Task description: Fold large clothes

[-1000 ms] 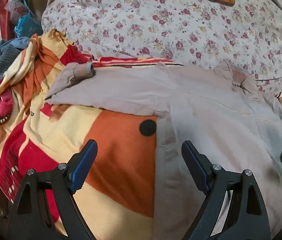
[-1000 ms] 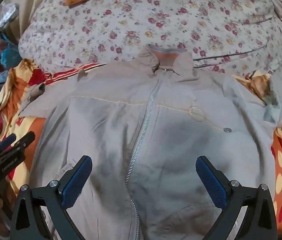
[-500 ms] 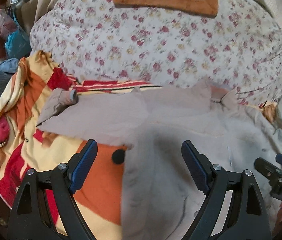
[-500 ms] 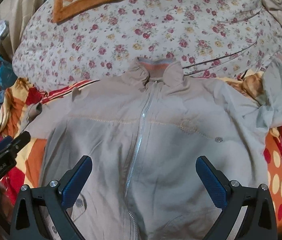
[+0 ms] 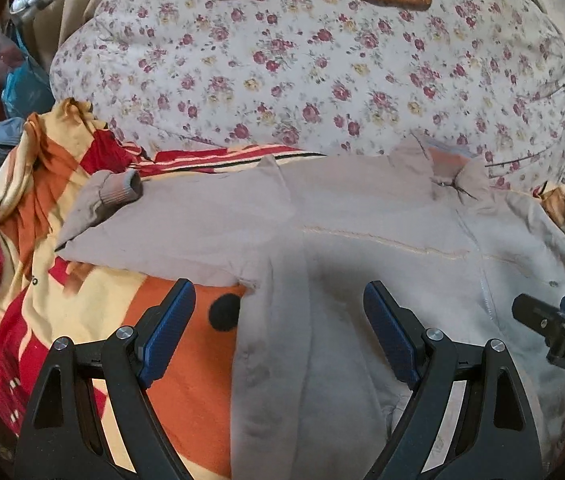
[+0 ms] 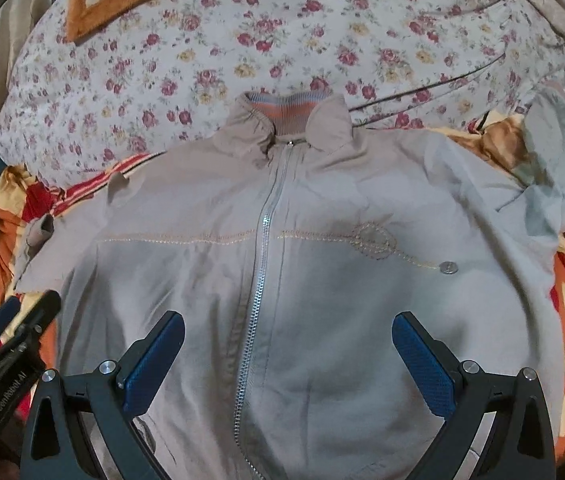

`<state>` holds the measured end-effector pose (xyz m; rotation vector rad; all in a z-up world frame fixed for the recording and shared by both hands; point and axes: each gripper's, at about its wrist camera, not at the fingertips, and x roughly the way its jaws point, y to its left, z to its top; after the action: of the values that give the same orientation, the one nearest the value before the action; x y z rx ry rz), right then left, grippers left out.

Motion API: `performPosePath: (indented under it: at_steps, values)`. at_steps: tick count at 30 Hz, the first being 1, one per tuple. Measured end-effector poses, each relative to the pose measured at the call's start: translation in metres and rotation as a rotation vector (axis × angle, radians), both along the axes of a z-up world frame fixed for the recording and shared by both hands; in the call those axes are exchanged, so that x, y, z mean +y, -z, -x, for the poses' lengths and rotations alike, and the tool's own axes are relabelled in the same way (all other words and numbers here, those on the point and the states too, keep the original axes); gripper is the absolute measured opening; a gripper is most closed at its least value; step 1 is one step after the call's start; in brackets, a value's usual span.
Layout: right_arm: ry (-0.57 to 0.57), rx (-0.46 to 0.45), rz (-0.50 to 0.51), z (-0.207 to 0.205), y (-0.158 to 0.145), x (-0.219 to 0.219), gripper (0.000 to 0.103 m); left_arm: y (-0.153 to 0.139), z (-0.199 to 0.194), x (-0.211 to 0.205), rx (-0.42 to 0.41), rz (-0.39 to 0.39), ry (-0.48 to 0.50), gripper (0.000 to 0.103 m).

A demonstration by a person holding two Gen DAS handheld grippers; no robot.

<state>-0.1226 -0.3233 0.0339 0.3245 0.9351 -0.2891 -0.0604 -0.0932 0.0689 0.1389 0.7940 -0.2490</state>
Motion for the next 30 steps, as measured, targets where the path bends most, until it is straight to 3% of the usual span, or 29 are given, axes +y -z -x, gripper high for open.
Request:
performPosePath:
  at_steps: [30]
  values:
    - [0.006, 0.006, -0.034, -0.003, 0.003, 0.001, 0.103, 0.012, -0.008, 0.005, 0.019, -0.011, -0.026, 0.086]
